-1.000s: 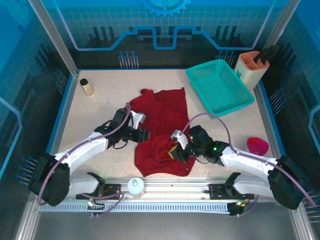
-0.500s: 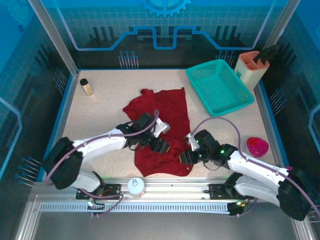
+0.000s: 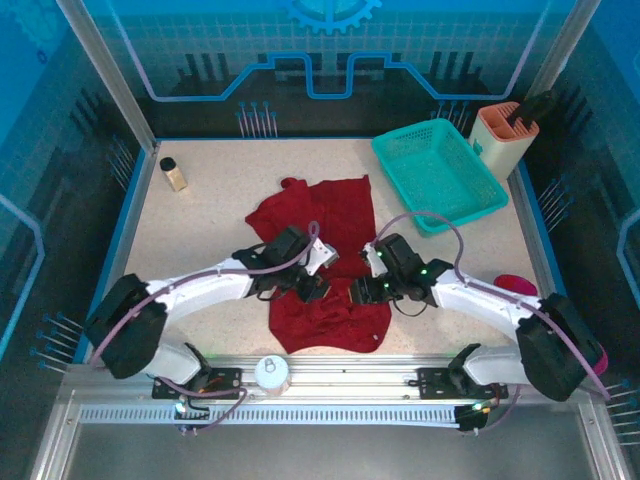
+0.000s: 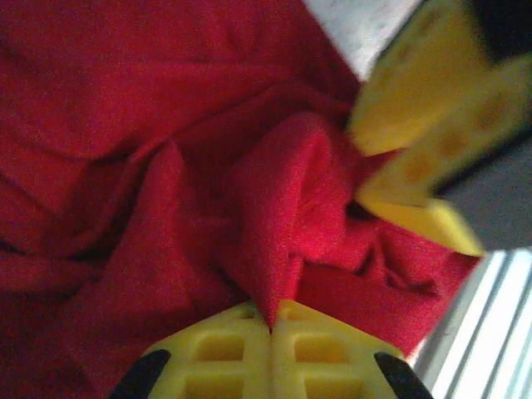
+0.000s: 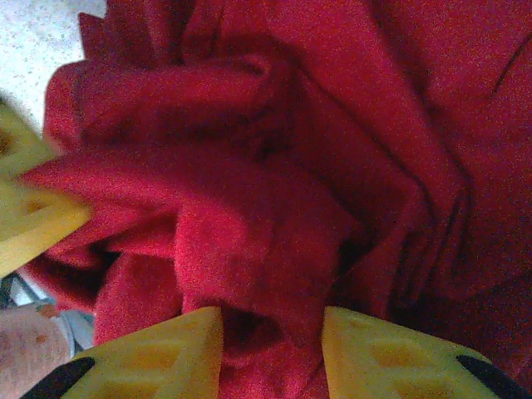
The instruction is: Fold the inside-out t-shirt
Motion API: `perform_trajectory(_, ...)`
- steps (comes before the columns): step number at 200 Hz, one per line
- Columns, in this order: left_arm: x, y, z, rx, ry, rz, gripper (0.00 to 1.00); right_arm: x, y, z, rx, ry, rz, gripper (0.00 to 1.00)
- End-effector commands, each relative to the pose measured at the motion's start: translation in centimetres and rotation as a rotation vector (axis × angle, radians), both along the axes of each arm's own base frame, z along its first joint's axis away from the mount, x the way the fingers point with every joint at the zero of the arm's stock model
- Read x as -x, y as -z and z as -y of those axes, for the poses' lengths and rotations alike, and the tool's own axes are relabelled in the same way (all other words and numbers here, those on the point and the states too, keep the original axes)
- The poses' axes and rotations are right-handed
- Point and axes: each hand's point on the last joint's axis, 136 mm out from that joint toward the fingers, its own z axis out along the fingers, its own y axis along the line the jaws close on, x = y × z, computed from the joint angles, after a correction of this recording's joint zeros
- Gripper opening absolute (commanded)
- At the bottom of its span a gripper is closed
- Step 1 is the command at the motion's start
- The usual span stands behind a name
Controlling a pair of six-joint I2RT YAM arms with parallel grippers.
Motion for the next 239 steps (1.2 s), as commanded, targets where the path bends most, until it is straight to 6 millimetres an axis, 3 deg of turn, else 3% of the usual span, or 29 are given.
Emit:
perform_trajectory(1, 1.0, -1.9, 0.4, 0.122, 0.017, -0.02, 0.0, -1.2, -1.1, -1.2, -0.035, -0.04, 0.039, 0.26)
perform_trajectory(23, 1.1, -3.0, 0.2, 0.209, 0.007, -0.029, 0.0, -1.0, -2.2, -2.0, -0.092, -0.095, 0.076, 0.0)
perform_trajectory(57, 0.9, -3.7, -0.2, 0.287, -0.047, -0.066, 0.02, 1.0, -6.2, -3.2, -0.224, -0.267, 0.15, 0.0)
perform_trajectory(92, -0.2, 0.3, -2.5, 0.131, -0.144, -0.04, 0.15, 3.0, -11.7, -4.5, -0.438, -0.379, 0.196, 0.0)
perform_trajectory(116, -0.8, 1.4, -3.0, 0.071, -0.155, -0.033, 0.23, 3.0, -14.3, -5.2, -0.534, -0.385, 0.196, 0.0)
perform_trajectory(131, -1.1, 1.5, -3.0, 0.052, -0.153, -0.024, 0.25, 2.4, -14.5, -5.2, -0.538, -0.363, 0.201, 0.0)
perform_trajectory(152, -1.2, 1.0, -3.2, 0.035, -0.146, -0.014, 0.42, 1.3, -13.5, -4.7, -0.498, -0.318, 0.174, 0.0)
perform_trajectory(182, -0.1, -0.8, -4.3, 0.01, -0.094, 0.092, 0.45, 1.9, -14.0, -5.1, -0.582, -0.351, 0.145, 0.0)
perform_trajectory(212, 1.6, -4.4, -5.2, 0.111, -0.096, 0.186, 0.48, 2.4, -13.8, -5.0, -0.554, -0.391, 0.196, 0.0)
perform_trajectory(239, 3.4, -7.6, -4.1, 0.276, -0.06, 0.233, 0.58, 2.3, -12.9, -5.2, -0.563, -0.391, 0.183, 0.0)
